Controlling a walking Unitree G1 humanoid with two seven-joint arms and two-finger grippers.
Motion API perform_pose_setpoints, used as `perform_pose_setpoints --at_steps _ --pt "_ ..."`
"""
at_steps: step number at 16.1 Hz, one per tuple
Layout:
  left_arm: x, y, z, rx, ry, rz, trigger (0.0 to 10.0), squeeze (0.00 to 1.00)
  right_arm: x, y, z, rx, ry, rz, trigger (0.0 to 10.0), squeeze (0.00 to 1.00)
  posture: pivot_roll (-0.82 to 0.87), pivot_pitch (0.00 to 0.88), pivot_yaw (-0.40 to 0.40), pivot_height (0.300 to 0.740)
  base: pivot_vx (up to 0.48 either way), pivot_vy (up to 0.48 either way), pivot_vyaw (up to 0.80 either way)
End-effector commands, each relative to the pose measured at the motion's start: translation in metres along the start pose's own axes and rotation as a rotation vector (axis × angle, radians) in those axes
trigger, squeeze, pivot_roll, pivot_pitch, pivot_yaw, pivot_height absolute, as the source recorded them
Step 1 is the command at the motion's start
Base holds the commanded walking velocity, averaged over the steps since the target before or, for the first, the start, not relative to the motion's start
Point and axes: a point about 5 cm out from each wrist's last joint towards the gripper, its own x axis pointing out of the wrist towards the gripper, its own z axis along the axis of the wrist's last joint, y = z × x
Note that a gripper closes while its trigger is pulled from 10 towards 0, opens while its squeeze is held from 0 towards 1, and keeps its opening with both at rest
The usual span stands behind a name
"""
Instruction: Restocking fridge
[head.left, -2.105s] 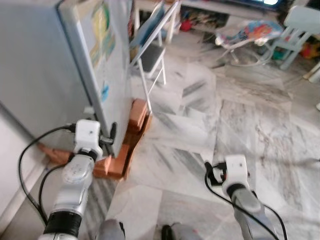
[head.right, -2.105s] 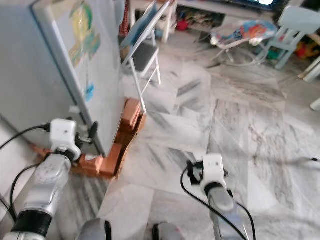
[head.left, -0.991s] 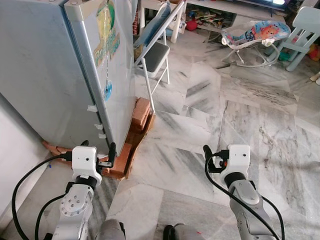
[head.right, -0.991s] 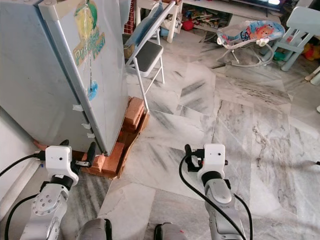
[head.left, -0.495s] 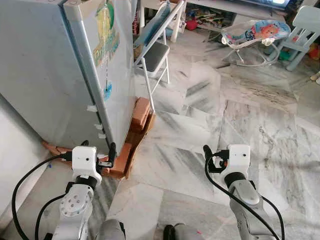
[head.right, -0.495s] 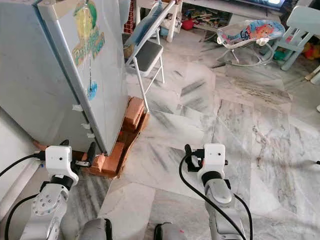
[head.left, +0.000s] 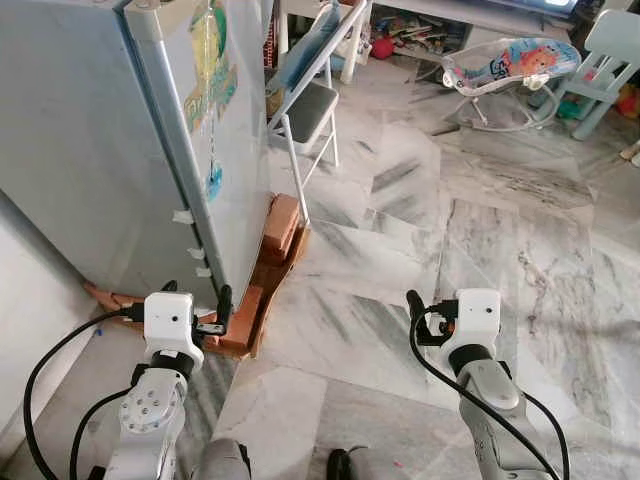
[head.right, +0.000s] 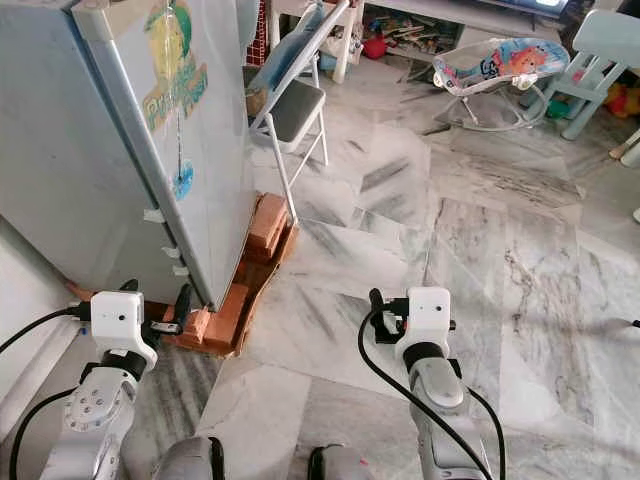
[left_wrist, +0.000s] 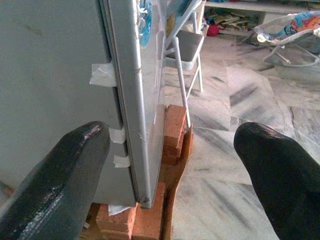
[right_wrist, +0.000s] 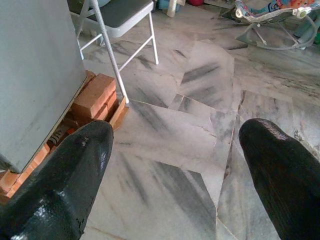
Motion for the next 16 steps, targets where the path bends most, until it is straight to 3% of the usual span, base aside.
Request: perform_pose_setpoints --at_steps 1,6,7,8,13,16 --pt "0.000 -0.001 0.002 0.003 -0.004 -0.003 10.0 0.00 -0.002 -0.003 0.001 0.003 0.000 -0.015 10.0 0.00 0.12 0.122 -0.073 0.740 0.000 0.000 0.00" --pt "0.000 -0.001 0.002 0.003 -0.004 -0.003 10.0 0.00 -0.002 -0.003 0.001 0.003 0.000 -0.015 10.0 0.00 0.12 0.122 -0.073 0.740 0.000 0.000 0.00" --pt "-0.002 -0.001 0.002 0.004 0.001 -0.003 10.0 0.00 -0.002 -0.002 0.001 0.006 -0.005 -0.017 10.0 0.00 0.00 0.000 0.000 0.740 0.000 0.000 0.00" --pt "0.010 -0.008 0.006 -0.001 -0.013 -0.026 10.0 0.00 0.002 -0.001 0.002 0.034 -0.039 -0.041 10.0 0.00 0.14 0.103 -0.079 0.740 0.000 0.000 0.00" --pt "0.017 -0.011 0.011 -0.008 -0.032 -0.040 10.0 0.00 0.006 -0.002 0.003 0.042 -0.050 -0.051 10.0 0.00 0.14 0.099 -0.078 0.740 0.000 0.000 0.00" --pt "0.018 -0.012 0.012 -0.011 -0.039 -0.043 10.0 0.00 0.006 -0.003 0.004 0.040 -0.050 -0.050 10.0 0.00 0.14 0.099 -0.080 0.740 0.000 0.000 -0.73"
